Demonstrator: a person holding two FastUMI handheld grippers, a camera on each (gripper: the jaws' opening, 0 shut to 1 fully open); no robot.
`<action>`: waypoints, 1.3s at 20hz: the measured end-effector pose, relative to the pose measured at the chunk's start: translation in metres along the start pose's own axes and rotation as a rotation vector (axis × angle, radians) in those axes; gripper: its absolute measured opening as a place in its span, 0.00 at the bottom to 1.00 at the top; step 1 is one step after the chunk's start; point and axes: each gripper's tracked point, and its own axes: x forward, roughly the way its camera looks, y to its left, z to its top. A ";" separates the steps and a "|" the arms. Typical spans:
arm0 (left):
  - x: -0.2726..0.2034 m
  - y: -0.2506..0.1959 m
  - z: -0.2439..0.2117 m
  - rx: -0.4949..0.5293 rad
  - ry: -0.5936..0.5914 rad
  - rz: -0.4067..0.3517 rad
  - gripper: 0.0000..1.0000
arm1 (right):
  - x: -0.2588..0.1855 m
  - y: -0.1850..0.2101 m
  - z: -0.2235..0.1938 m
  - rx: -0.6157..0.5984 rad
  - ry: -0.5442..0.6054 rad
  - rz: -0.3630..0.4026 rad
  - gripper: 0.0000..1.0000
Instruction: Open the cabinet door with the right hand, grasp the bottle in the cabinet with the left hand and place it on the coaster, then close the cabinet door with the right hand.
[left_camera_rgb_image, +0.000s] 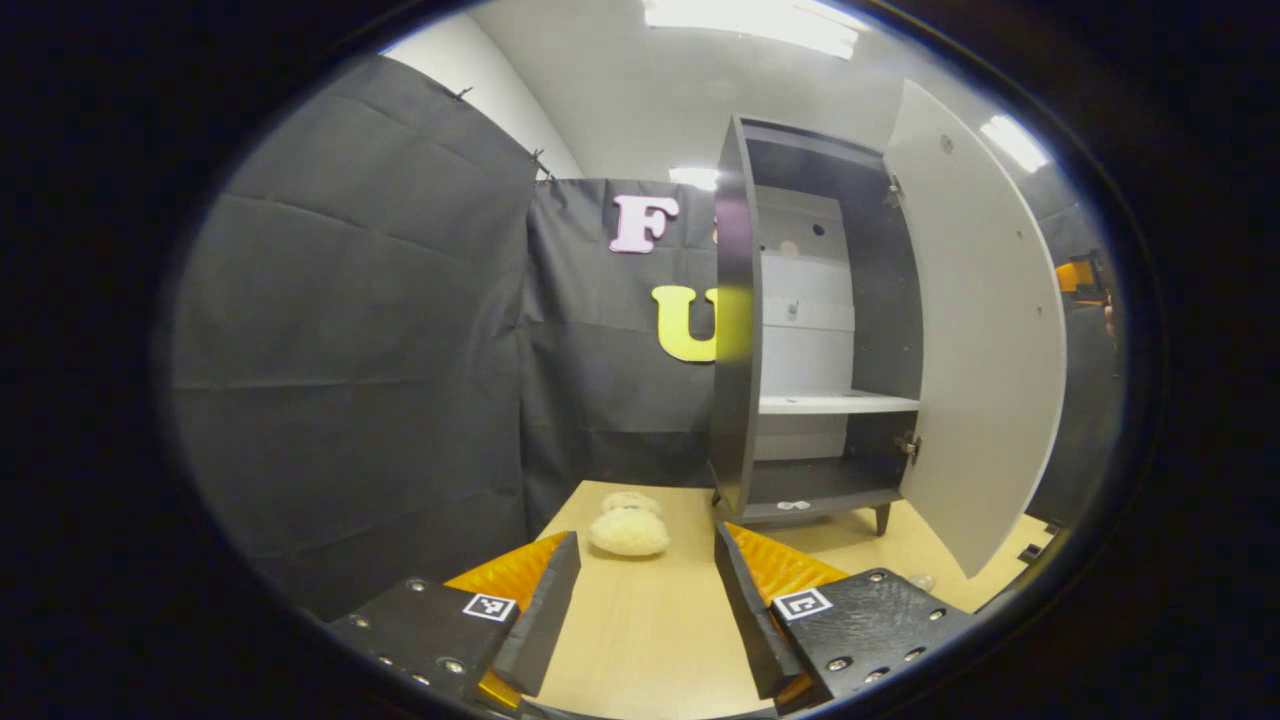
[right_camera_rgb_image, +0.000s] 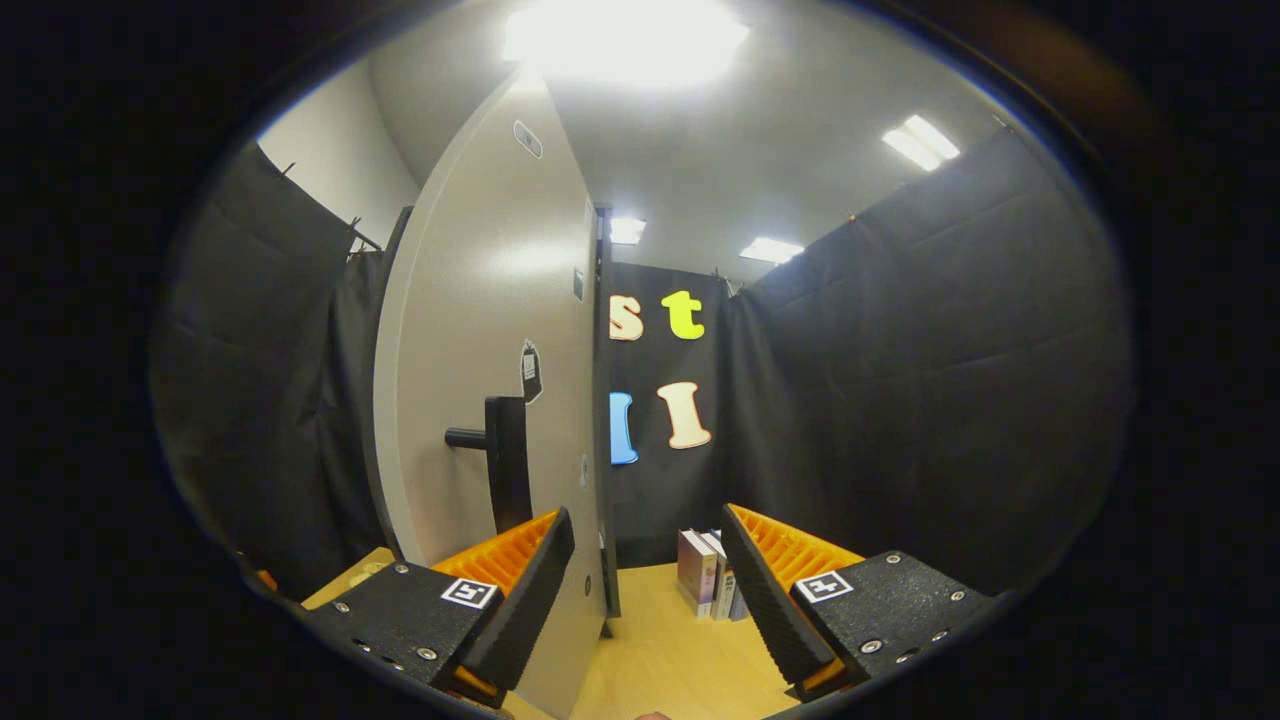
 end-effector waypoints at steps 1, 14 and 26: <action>-0.002 0.007 0.000 0.002 -0.001 0.006 0.77 | 0.001 0.004 0.000 0.003 -0.002 0.012 0.92; -0.030 0.085 -0.007 0.008 0.006 0.132 0.78 | 0.004 0.047 0.000 0.015 -0.009 0.137 0.93; -0.042 0.109 -0.003 0.012 -0.006 0.181 0.75 | 0.004 0.070 -0.011 -0.010 0.011 0.223 0.94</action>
